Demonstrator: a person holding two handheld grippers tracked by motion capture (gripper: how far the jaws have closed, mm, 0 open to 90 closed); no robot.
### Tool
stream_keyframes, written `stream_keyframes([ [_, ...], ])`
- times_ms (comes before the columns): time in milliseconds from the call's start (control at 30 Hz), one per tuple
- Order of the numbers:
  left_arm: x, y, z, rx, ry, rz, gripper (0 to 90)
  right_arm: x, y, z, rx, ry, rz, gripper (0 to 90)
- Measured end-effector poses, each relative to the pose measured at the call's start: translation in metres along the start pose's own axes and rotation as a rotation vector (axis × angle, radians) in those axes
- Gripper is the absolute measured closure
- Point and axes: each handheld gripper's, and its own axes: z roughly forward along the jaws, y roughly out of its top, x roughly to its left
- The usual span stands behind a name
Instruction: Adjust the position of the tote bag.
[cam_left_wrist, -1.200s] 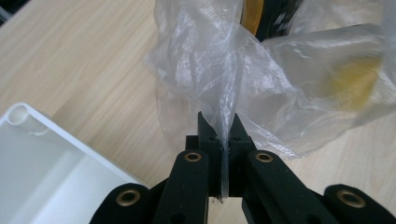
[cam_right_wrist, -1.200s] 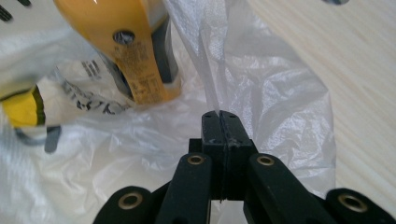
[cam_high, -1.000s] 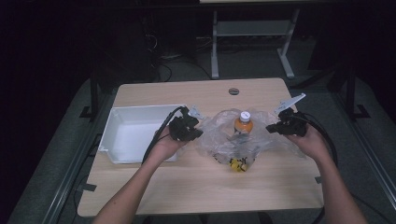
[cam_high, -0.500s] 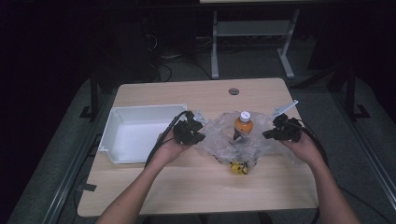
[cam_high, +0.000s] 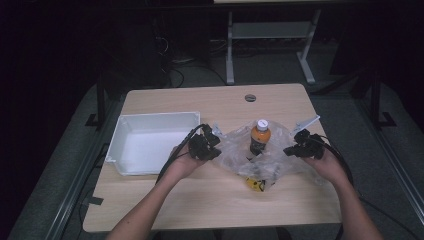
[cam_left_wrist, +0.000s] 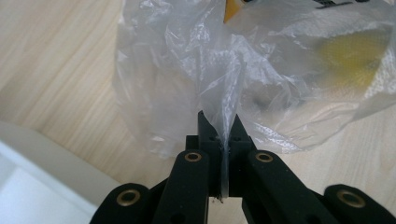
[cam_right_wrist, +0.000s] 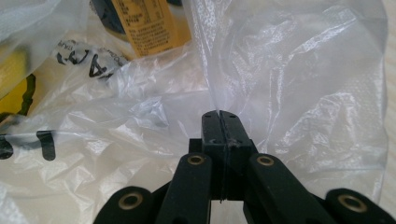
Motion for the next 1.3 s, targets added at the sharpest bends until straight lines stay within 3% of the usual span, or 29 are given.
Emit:
stream_keyframes([
  [333,-0.011,-0.003,0.010,0.027,-0.003,0.016,89.0,0.002,-0.005,0.001,0.014,0.001,-0.013,89.7],
  [467,-0.015,-0.004,0.016,0.046,0.000,0.038,89.0,0.000,-0.010,0.004,0.013,0.002,0.009,89.7],
  [1033,-0.032,-0.016,0.041,0.068,-0.039,0.027,89.0,-0.016,-0.033,0.003,-0.015,-0.014,0.091,89.5],
  [1167,-0.032,-0.017,0.041,0.065,-0.034,0.022,88.9,-0.012,-0.032,-0.001,-0.032,-0.016,0.095,81.8],
  [1300,-0.031,-0.019,0.039,0.063,-0.030,0.019,88.9,-0.007,-0.032,-0.015,-0.084,-0.002,0.099,74.1],
])
